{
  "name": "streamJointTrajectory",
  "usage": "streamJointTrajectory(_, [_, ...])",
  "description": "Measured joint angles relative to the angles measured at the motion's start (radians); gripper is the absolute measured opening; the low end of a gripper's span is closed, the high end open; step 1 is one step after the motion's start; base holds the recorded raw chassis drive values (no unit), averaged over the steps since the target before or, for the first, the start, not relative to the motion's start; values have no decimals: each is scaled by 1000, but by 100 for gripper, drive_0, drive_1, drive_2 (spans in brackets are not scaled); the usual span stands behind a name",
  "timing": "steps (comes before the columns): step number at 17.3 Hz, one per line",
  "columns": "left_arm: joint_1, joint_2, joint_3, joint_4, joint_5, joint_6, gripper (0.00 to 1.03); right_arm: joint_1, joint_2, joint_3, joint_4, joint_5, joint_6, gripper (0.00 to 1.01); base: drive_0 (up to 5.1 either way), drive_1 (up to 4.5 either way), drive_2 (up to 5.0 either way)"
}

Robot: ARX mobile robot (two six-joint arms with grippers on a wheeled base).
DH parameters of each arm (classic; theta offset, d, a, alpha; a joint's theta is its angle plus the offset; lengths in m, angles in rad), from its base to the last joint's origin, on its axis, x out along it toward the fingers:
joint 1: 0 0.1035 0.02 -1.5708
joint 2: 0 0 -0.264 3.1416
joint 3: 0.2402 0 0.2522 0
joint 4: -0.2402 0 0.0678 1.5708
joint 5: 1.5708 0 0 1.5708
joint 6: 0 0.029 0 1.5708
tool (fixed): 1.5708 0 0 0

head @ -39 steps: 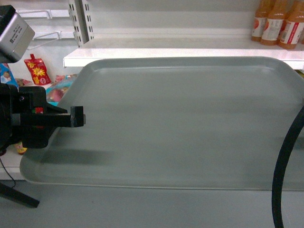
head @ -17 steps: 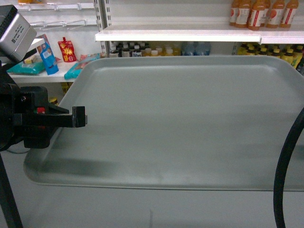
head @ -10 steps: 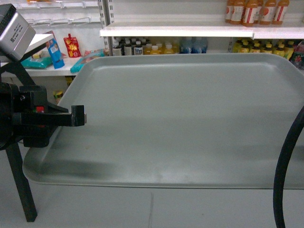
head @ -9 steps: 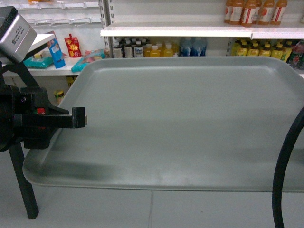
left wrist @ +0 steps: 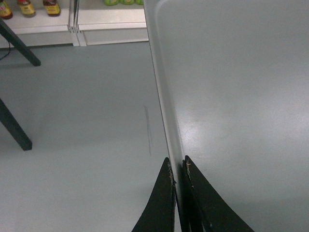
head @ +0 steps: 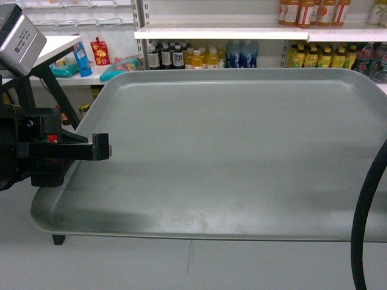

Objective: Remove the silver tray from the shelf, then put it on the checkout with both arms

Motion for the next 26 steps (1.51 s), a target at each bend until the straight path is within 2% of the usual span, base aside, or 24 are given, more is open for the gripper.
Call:
streamJointTrajectory(3, [-1, 0, 0, 0, 0, 0, 3, -1, -1, 0, -6, 0, 0, 3, 14, -412, 441])
streamJointTrajectory(21, [-1, -3, 0, -1, 0, 0, 3, 0, -6, 0, -2, 2, 0, 3, 0, 0, 0])
streamJointTrajectory(26, [-2, -3, 0, -1, 0, 0, 3, 0, -6, 0, -3, 1, -2, 3, -410, 211, 211])
